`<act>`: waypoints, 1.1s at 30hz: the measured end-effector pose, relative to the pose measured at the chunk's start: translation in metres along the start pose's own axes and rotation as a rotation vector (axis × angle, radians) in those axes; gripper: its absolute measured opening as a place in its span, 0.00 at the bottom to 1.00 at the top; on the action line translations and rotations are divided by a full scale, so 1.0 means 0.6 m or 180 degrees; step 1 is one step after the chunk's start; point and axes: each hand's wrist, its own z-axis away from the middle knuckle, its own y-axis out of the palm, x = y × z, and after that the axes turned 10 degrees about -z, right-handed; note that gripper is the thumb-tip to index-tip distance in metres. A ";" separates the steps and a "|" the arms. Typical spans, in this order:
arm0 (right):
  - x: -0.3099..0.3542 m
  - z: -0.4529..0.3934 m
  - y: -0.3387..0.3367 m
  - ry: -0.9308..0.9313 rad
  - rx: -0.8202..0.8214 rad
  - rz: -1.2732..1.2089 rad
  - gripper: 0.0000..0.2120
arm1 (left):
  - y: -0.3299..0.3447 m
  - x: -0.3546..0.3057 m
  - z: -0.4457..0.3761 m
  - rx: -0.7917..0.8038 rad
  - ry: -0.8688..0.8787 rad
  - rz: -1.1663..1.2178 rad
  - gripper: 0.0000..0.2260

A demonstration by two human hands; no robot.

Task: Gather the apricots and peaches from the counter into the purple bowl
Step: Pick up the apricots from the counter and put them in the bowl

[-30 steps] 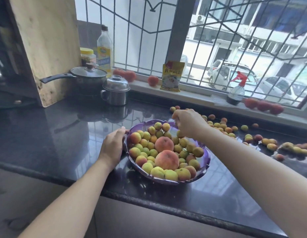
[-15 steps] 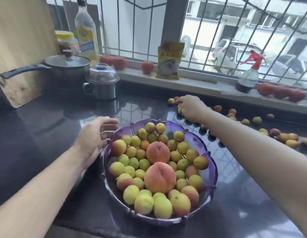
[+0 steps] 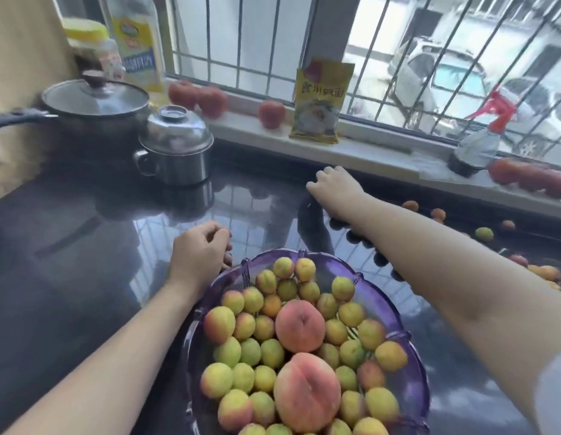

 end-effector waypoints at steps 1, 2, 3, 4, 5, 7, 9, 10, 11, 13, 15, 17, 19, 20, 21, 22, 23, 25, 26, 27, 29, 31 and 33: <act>0.000 0.001 0.003 0.0045 0.0067 -0.0017 0.14 | 0.001 -0.001 -0.001 -0.0013 0.0045 -0.0046 0.10; 0.001 0.003 0.007 0.0096 0.0136 -0.0060 0.15 | 0.003 0.001 -0.002 -0.0007 0.0079 -0.0070 0.10; 0.000 0.005 0.014 0.0131 0.0122 -0.0128 0.16 | 0.004 0.005 -0.003 -0.0018 0.0112 -0.0129 0.10; -0.001 0.010 0.017 0.0164 0.0051 -0.0141 0.16 | 0.004 0.009 -0.001 -0.0037 0.0169 -0.0223 0.11; 0.001 0.016 0.019 0.0172 -0.0058 -0.0182 0.16 | 0.002 0.010 0.002 -0.0041 0.0218 -0.0311 0.11; 0.009 0.038 0.010 0.0151 -0.0198 -0.0497 0.15 | -0.003 0.009 0.002 -0.0051 0.0194 -0.0325 0.10; 0.022 0.074 -0.004 0.0289 -0.0348 -0.1102 0.16 | -0.009 0.005 0.008 -0.0001 0.0153 -0.0350 0.10; 0.028 0.092 -0.014 0.0423 -0.0452 -0.1545 0.17 | -0.011 0.003 0.010 0.0020 0.0141 -0.0390 0.10; 0.030 0.109 -0.024 0.0541 -0.0600 -0.2120 0.16 | -0.012 0.001 0.011 0.0019 0.0138 -0.0429 0.10; 0.035 0.159 -0.055 0.0727 -0.1035 -0.3366 0.13 | -0.011 -0.003 0.013 -0.0025 0.0139 -0.0485 0.10; 0.038 0.219 -0.093 0.0944 -0.1255 -0.4444 0.11 | -0.011 -0.005 0.015 -0.0044 0.0121 -0.0551 0.11; 0.039 0.275 -0.123 0.0891 -0.0946 -0.4865 0.11 | -0.012 -0.005 0.015 -0.0025 0.0080 -0.0531 0.12; 0.046 0.316 -0.138 0.0729 -0.0686 -0.4814 0.14 | -0.013 -0.003 0.015 -0.0023 0.0139 -0.0504 0.12; 0.056 0.329 -0.140 0.0719 -0.0642 -0.4701 0.15 | -0.012 -0.001 0.014 -0.0033 0.0178 -0.0474 0.11; 0.068 0.336 -0.139 0.0732 -0.0646 -0.4476 0.15 | -0.012 0.002 0.013 -0.0048 0.0206 -0.0436 0.11; 0.084 0.339 -0.136 0.0738 -0.0689 -0.4145 0.14 | -0.011 0.004 0.011 -0.0058 0.0215 -0.0408 0.11; 0.099 0.338 -0.130 0.0742 -0.0754 -0.3773 0.13 | -0.011 0.005 0.010 -0.0062 0.0229 -0.0383 0.11; 0.125 0.336 -0.116 0.0673 -0.0882 -0.3223 0.12 | -0.012 0.007 0.010 -0.0030 0.0270 -0.0333 0.12; 0.133 0.335 -0.109 0.0640 -0.0923 -0.3120 0.12 | -0.013 0.008 0.010 -0.0019 0.0305 -0.0327 0.12; 0.139 0.335 -0.105 0.0634 -0.0961 -0.3091 0.12 | -0.014 0.009 0.010 -0.0011 0.0345 -0.0339 0.12; 0.144 0.334 -0.099 0.0694 -0.1012 -0.2997 0.11 | -0.015 0.011 0.013 -0.0022 0.0427 -0.0282 0.13; 0.148 0.334 -0.098 0.0732 -0.0995 -0.2733 0.12 | -0.017 0.010 0.015 -0.0013 0.0495 -0.0070 0.13; 0.152 0.335 -0.101 0.0715 -0.0996 -0.2515 0.13 | -0.018 0.007 0.017 0.0040 0.0566 0.0082 0.14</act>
